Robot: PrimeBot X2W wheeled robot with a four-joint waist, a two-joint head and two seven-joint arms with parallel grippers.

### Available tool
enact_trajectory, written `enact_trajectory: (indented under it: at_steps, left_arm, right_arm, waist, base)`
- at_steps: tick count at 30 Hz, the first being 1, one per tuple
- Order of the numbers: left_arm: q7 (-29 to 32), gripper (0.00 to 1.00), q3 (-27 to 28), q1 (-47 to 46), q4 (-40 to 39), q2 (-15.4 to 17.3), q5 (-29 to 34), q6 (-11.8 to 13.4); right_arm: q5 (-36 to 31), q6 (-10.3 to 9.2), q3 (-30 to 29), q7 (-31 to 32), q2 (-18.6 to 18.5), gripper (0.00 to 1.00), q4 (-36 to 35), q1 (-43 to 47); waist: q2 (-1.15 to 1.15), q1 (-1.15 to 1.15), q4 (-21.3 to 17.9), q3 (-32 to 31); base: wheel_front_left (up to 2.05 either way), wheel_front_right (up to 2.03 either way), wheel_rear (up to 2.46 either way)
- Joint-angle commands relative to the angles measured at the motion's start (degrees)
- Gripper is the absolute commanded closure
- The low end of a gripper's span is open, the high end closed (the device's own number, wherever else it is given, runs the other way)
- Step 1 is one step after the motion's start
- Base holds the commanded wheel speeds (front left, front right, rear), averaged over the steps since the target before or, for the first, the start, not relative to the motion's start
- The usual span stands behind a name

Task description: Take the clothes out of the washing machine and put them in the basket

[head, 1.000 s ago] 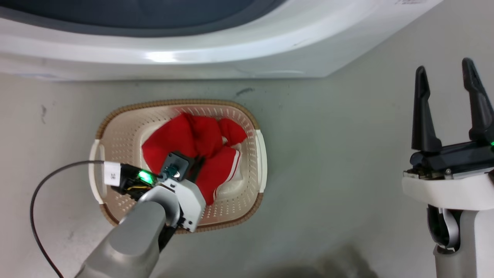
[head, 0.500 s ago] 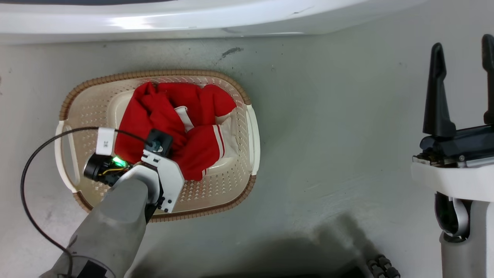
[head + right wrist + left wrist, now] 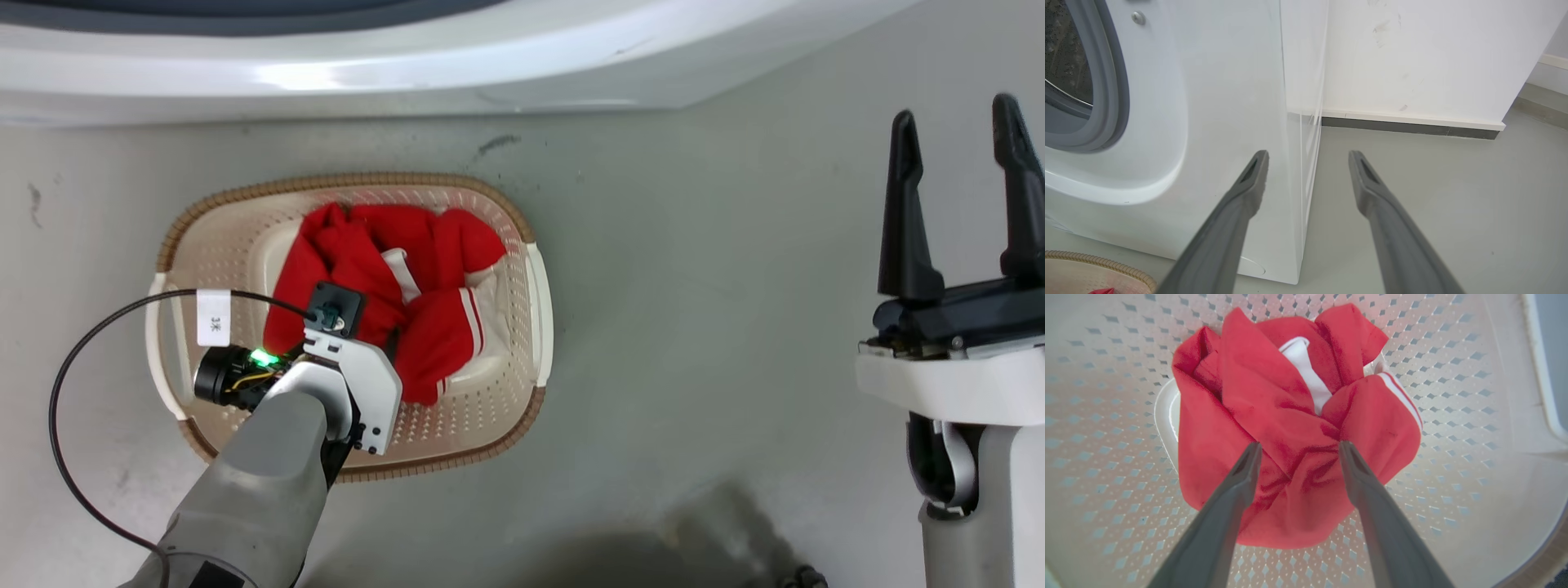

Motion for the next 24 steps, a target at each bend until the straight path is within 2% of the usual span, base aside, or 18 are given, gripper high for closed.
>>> enact_trajectory:
  at_steps: [1,6,11,18,24]
  left_arm:
    - [-1.79,0.0,-0.03,1.04,0.09,-0.22,0.07,-0.05]
    - [-4.6,0.0,-0.12,2.93,0.03,-0.67,-0.21,-0.46]
    - [-5.91,0.0,1.56,5.86,-2.69,-0.62,-1.26,0.85]
    - [-5.92,0.0,7.72,14.03,-19.02,1.43,0.67,5.54]
    - [-5.93,0.0,14.64,23.03,-33.8,1.89,5.6,8.89]
  right_arm:
    - [0.44,-0.04,-0.24,-0.11,0.04,0.0,0.72,1.53]
    - [0.07,-0.04,-0.16,-0.11,0.03,0.0,2.27,3.96]
    - [0.07,-0.04,-0.29,-0.11,0.03,0.0,3.74,6.88]
    - [0.29,-0.04,-0.34,-0.11,0.03,0.0,5.2,10.52]
    - [0.38,-0.04,-0.7,-0.11,0.04,0.0,6.07,13.53]
  waist:
    - [0.0,-0.01,0.67,-4.26]
    - [0.0,-0.01,1.63,-9.28]
    - [0.0,-0.01,2.55,-14.87]
    - [0.0,-0.01,3.6,-22.3]
    - [0.0,-0.01,4.36,-27.73]
  base:
    - [0.0,0.0,0.0]
    - [0.0,0.0,0.0]
    - [0.0,0.0,0.0]
    - [0.0,0.0,0.0]
    - [0.0,0.0,0.0]
